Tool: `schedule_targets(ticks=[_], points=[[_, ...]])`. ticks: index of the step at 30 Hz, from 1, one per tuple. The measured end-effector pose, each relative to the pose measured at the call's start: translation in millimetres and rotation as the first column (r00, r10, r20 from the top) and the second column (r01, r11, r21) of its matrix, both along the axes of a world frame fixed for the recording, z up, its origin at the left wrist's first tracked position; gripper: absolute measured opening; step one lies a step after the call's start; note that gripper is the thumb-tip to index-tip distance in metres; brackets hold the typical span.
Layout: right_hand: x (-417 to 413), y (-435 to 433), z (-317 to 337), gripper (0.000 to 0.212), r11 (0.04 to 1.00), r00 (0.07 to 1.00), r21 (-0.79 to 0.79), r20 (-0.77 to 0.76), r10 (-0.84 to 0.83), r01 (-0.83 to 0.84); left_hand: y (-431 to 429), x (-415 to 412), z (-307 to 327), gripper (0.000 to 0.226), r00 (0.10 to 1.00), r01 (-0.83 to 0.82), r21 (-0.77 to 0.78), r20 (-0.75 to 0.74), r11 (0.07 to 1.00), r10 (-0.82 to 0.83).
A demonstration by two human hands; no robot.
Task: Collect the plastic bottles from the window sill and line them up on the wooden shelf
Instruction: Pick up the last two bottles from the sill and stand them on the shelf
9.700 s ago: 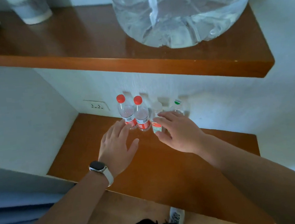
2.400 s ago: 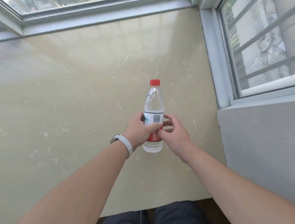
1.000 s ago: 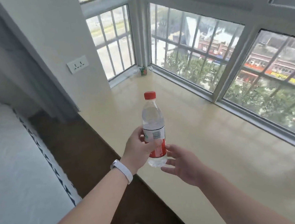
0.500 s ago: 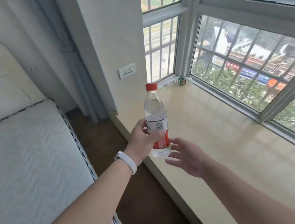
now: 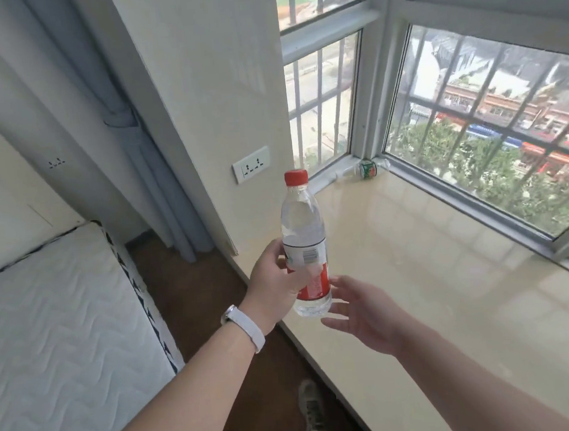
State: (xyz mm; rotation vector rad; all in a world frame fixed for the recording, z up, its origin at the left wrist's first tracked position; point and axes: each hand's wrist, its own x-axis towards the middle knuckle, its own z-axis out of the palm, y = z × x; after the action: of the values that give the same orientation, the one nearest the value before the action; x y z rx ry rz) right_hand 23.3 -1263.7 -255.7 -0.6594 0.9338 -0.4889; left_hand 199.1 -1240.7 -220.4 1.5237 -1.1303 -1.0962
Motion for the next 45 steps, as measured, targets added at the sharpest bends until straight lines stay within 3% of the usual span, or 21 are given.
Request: schedule_targets(ticks=[7,12,19,23,27,31,39,45], points=[[45,-119,1,0.034,1.0,0.998,-0.022,0.067,-0.008,0.009,-124,40,15,0.039,0.996,0.04,0.024,0.084,0.999,-0.042],[63,-179,3,0.031,0.999,0.995,-0.034,0.089,-0.037,0.04,-187,58,20,0.042,0.993,0.055,0.012,0.1,0.998,-0.056],[67,-237,6,0.042,0.997,0.995,-0.033,0.074,-0.067,0.069,-251,63,23,0.044,0.992,0.082,-0.013,0.092,0.997,-0.08],[68,-261,7,0.038,0.988,0.988,-0.028,0.022,-0.153,0.153,-287,61,16,0.037,0.991,0.106,0.017,0.081,0.994,-0.107],[60,-285,3,0.049,0.969,0.969,-0.013,-0.031,-0.246,0.246,-323,52,5,0.037,0.986,0.168,0.013,0.017,0.986,-0.169],[53,-311,-8,0.057,0.95,0.944,-0.012,-0.109,-0.312,0.313,-365,44,-16,0.043,0.97,0.24,0.036,-0.055,0.97,-0.238],[42,-385,-64,0.051,0.938,0.918,0.012,-0.21,-0.336,0.346,-451,29,-87,0.049,0.943,0.313,0.12,-0.154,0.942,-0.294],[33,-445,-118,0.068,0.943,0.919,0.038,-0.241,-0.312,0.33,-509,18,-141,0.049,0.943,0.308,0.139,-0.172,0.941,-0.283]])
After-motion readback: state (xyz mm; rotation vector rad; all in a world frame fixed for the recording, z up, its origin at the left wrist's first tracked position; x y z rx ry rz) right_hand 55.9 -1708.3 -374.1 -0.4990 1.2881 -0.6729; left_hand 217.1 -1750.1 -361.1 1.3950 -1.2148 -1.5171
